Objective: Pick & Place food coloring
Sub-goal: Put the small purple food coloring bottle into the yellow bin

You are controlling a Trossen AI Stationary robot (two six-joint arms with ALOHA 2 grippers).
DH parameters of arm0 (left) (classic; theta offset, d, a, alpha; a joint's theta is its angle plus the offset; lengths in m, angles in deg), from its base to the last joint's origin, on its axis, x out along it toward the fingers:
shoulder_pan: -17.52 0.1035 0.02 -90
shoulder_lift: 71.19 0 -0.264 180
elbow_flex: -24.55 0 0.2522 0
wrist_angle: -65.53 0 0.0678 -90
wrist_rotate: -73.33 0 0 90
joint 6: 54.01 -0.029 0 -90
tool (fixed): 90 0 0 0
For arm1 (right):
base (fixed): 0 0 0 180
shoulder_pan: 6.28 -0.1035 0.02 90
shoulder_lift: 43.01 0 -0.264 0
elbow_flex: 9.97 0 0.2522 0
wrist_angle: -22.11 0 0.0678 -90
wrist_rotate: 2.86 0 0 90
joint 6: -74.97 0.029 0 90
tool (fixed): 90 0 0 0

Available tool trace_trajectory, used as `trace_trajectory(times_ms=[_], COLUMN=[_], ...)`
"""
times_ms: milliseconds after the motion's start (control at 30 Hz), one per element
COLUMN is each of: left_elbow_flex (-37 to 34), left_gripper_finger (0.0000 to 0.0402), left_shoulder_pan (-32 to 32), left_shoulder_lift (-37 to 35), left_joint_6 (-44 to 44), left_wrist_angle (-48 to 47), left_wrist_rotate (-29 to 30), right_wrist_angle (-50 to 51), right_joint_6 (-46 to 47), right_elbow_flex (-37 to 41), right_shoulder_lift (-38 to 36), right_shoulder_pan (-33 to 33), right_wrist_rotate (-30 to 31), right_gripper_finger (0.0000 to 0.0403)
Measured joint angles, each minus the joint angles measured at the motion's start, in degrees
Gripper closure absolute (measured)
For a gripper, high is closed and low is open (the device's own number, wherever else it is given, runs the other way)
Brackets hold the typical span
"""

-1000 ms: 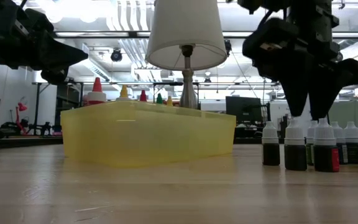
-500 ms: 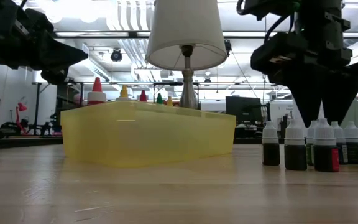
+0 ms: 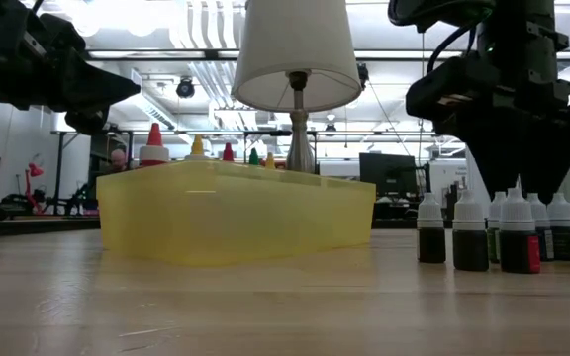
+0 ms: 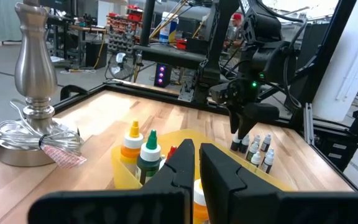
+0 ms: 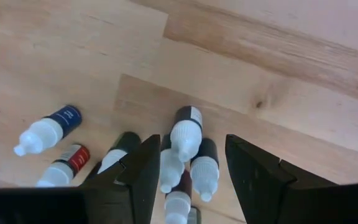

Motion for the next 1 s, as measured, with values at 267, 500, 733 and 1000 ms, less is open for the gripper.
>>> trace_trajectory(times_ms=[267, 500, 733, 1000], left_elbow_flex=[0.0, 0.0, 0.0, 0.0], left_gripper_finger=[0.0401, 0.0401, 0.0401, 0.0401], left_shoulder_pan=[0.0, 0.0, 0.0, 0.0], left_shoulder_lift=[0.02, 0.02, 0.02, 0.02], left_joint_6=[0.01, -0.01, 0.0, 0.01], left_wrist_angle=[0.0, 0.0, 0.0, 0.0], left_wrist_rotate=[0.0, 0.0, 0.01, 0.0], right_wrist_angle=[-0.27, -0.53, -0.83, -0.99], right_joint_6=[-0.34, -0.5, -0.5, -0.91], right_elbow_flex=[0.69, 0.95, 1.17, 1.17], right_shoulder_lift=[0.02, 0.02, 0.02, 0.02], right_shoulder_pan=[0.0, 0.0, 0.0, -0.02], right_wrist_rotate=[0.16, 0.23, 0.27, 0.38], right_gripper_finger=[0.0237, 0.0268, 0.0305, 0.0337])
